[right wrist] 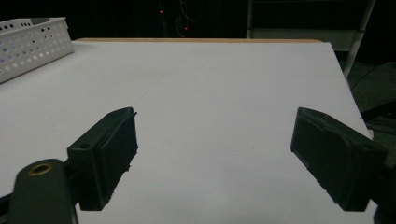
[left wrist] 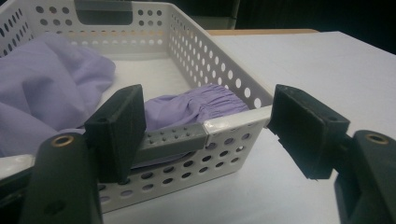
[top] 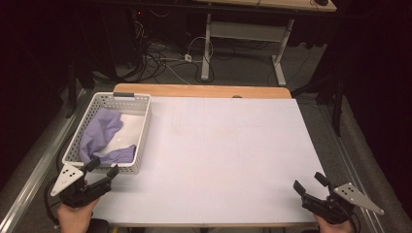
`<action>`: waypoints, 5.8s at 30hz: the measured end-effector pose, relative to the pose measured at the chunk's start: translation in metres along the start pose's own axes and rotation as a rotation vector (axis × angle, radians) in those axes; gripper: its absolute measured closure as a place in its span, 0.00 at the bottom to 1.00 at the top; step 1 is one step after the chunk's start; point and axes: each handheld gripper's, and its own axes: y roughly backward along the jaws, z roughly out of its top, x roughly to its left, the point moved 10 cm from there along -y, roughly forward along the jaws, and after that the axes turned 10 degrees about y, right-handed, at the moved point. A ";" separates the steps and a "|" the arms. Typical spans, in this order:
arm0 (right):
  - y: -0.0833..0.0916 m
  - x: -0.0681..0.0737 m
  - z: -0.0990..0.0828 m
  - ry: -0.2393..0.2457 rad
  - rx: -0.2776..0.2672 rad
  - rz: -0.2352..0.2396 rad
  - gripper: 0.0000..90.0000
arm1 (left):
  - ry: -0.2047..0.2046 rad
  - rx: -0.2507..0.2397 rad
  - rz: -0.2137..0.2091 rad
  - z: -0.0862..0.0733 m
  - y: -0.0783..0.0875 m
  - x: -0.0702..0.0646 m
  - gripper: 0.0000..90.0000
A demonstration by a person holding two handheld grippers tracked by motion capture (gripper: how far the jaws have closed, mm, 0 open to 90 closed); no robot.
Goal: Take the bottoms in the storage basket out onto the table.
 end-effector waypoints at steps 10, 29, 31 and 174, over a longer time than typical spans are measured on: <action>-0.001 0.001 0.000 0.005 0.006 0.005 0.17 | 0.003 -0.001 -0.005 0.000 0.000 0.000 0.29; -0.002 0.002 -0.001 0.005 0.013 0.014 0.17 | -0.024 0.015 -0.032 0.002 -0.006 -0.007 0.29; -0.002 0.004 -0.001 0.014 0.010 0.025 0.17 | -0.036 0.026 -0.042 0.003 -0.009 -0.010 0.29; -0.007 0.006 -0.006 -0.010 0.052 0.062 0.17 | -0.057 0.306 0.112 0.112 -0.085 0.010 0.30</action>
